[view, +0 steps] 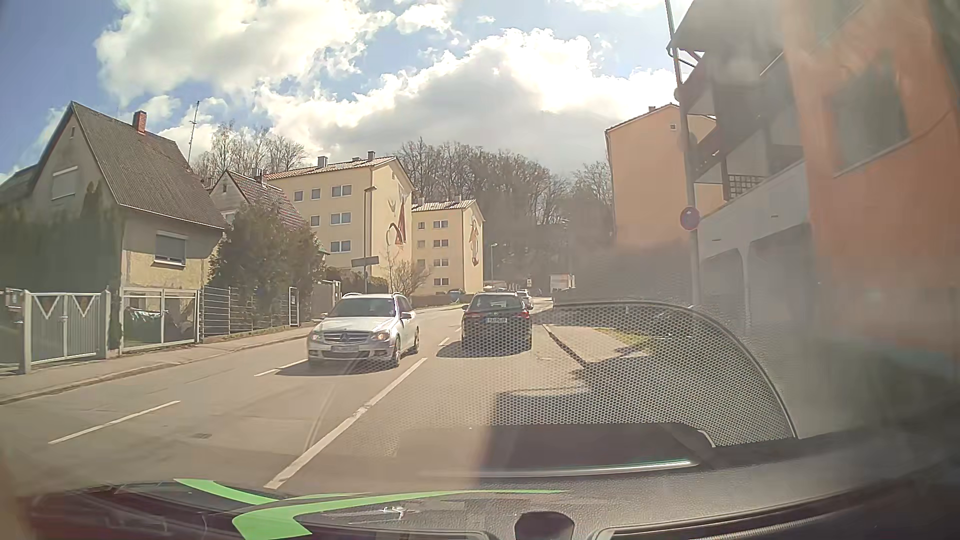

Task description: Follow the waypoints while adhering to traffic rules and regulations

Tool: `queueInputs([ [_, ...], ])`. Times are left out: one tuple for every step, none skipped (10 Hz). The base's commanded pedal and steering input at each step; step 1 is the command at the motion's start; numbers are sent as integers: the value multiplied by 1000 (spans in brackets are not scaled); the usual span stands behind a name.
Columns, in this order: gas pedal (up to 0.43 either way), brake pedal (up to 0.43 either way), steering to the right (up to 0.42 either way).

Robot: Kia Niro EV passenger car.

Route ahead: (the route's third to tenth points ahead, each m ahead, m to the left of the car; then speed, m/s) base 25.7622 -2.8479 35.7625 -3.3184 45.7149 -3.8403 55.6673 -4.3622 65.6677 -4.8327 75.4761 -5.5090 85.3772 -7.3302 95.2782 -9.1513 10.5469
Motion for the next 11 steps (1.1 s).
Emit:
queueInputs([
  [197,0,-6],
  [209,0,-5],
  [209,0,-6],
  [209,0,-5],
  [220,0,-4],
  [220,0,-2],
  [220,0,-2],
  [240,0,-1],
  [228,0,-1],
  [228,0,3],
  [228,0,5],
])
